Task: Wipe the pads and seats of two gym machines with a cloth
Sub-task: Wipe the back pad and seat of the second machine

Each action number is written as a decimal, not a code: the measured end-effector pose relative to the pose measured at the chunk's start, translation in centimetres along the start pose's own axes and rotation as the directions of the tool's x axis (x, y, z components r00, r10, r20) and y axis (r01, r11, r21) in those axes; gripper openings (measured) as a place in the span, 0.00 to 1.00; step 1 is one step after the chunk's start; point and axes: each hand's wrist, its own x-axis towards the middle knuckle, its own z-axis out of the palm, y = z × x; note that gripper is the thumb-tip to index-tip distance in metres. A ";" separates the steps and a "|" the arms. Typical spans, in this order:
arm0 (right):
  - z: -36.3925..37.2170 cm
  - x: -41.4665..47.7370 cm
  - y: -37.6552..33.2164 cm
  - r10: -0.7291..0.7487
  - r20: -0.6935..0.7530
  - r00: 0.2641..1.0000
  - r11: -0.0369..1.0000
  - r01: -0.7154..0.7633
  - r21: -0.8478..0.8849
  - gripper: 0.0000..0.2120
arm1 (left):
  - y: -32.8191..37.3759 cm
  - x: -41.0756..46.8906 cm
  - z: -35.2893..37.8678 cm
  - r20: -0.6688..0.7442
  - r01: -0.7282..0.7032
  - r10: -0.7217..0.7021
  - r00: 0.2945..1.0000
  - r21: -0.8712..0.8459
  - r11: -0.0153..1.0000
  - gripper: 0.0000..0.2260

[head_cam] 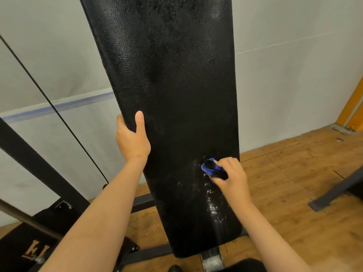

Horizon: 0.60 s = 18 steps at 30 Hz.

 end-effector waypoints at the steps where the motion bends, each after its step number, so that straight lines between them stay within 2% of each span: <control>1: -0.2 0.1 0.2 -0.010 0.019 1.000 1.000 0.011 -0.004 0.14 | 0.0 0.0 0.0 0.000 -0.002 0.002 1.000 -0.002 1.000 0.20; 5: -1.3 1.4 0.3 -0.040 0.035 0.999 0.999 0.041 -0.031 0.12 | -0.1 0.0 0.0 -0.005 -0.011 0.011 1.000 -0.007 1.000 0.20; 12: -2.3 4.3 -0.9 0.090 -0.228 0.970 0.994 -0.072 0.084 0.14 | -0.1 0.0 0.0 -0.002 -0.007 0.007 1.000 -0.010 1.000 0.20; 15: -1.2 3.9 -1.6 0.111 -0.242 0.964 0.991 -0.090 0.097 0.13 | -0.2 0.0 0.1 -0.002 -0.011 0.011 1.000 -0.008 1.000 0.20; 18: 0.2 2.7 -2.2 0.054 -0.215 0.975 0.998 -0.046 0.040 0.10 | -0.2 0.0 0.1 0.003 -0.009 0.009 1.000 -0.001 1.000 0.20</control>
